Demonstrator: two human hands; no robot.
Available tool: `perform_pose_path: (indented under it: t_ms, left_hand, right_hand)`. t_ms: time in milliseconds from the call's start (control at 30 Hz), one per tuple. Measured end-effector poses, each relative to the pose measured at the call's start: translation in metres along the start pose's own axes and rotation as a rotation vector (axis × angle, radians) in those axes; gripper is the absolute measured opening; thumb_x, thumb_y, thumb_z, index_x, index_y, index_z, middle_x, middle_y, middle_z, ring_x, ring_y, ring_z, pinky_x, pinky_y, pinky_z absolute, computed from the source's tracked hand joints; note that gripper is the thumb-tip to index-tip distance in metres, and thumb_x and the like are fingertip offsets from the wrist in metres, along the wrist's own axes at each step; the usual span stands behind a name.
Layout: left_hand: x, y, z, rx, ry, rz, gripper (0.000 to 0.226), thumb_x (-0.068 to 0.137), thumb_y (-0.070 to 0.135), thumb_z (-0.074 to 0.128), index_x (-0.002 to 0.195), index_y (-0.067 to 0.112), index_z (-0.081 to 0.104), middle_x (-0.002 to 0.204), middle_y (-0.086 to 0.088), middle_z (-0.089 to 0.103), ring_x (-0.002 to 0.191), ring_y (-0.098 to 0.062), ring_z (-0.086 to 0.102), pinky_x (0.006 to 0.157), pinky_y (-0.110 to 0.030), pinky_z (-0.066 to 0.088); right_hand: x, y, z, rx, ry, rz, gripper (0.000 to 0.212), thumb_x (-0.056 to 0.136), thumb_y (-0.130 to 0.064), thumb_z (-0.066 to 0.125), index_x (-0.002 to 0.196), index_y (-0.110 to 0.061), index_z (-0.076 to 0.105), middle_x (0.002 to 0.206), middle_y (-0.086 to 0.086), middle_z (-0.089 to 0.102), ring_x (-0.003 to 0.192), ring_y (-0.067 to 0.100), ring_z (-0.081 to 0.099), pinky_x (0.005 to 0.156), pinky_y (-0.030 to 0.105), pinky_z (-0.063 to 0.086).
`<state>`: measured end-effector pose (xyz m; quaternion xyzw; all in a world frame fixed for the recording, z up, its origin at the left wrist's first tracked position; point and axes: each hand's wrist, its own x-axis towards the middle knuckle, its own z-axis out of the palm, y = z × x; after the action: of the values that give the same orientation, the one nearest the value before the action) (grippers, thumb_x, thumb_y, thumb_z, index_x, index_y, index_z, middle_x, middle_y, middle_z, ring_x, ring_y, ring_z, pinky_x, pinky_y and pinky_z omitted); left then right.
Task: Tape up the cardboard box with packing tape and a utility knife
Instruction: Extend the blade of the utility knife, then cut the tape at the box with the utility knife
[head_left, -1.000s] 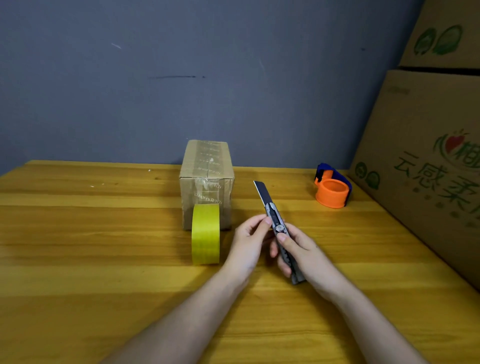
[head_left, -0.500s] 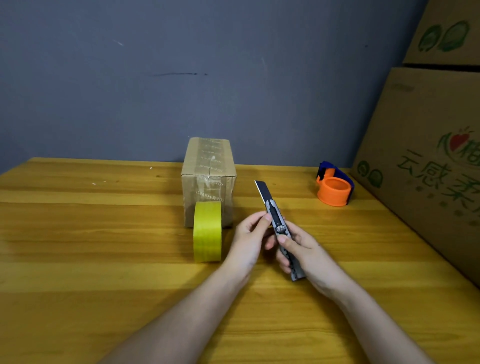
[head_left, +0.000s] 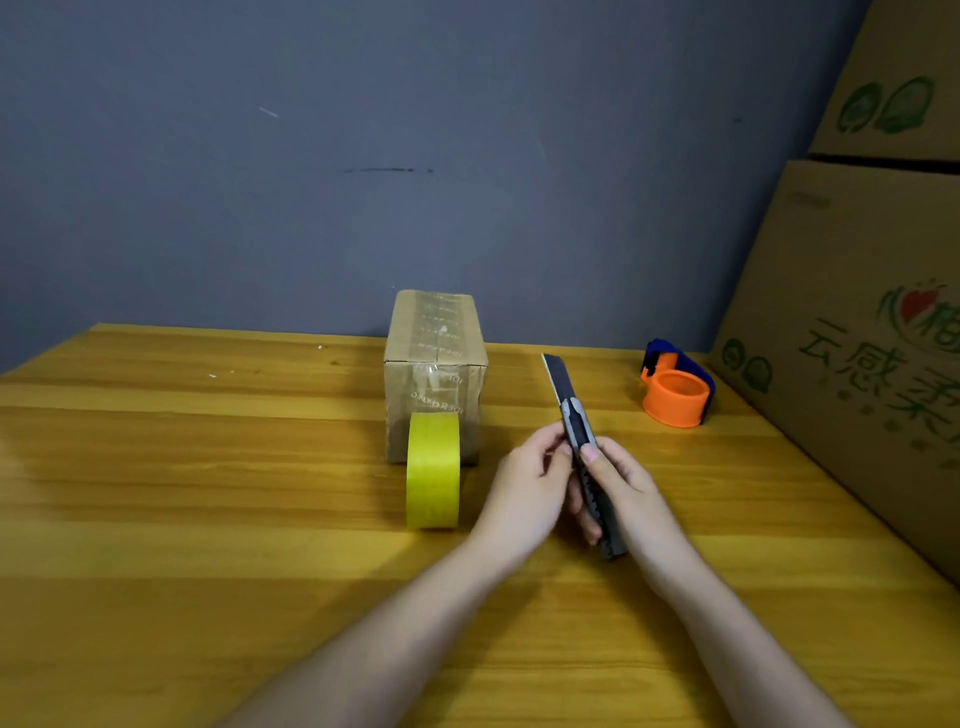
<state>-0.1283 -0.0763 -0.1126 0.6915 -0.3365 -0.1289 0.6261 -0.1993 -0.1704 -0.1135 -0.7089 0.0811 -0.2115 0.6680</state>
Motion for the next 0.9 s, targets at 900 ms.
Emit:
perform_pose_path:
  t_ms: [900]
  left_hand:
    - [-0.022, 0.032, -0.151, 0.226, -0.013, -0.114, 0.078, 0.088, 0.036, 0.06, 0.143, 0.051, 0.006, 0.098, -0.003, 0.065, 0.066, -0.016, 0.067, 0.067, -0.036, 0.059]
  right_hand:
    - [0.018, -0.048, 0.057, -0.289, -0.124, -0.076, 0.019, 0.1, -0.025, 0.04, 0.101, -0.018, 0.058, 0.056, 0.0, 0.053, 0.036, 0.013, 0.038, 0.041, 0.026, 0.034]
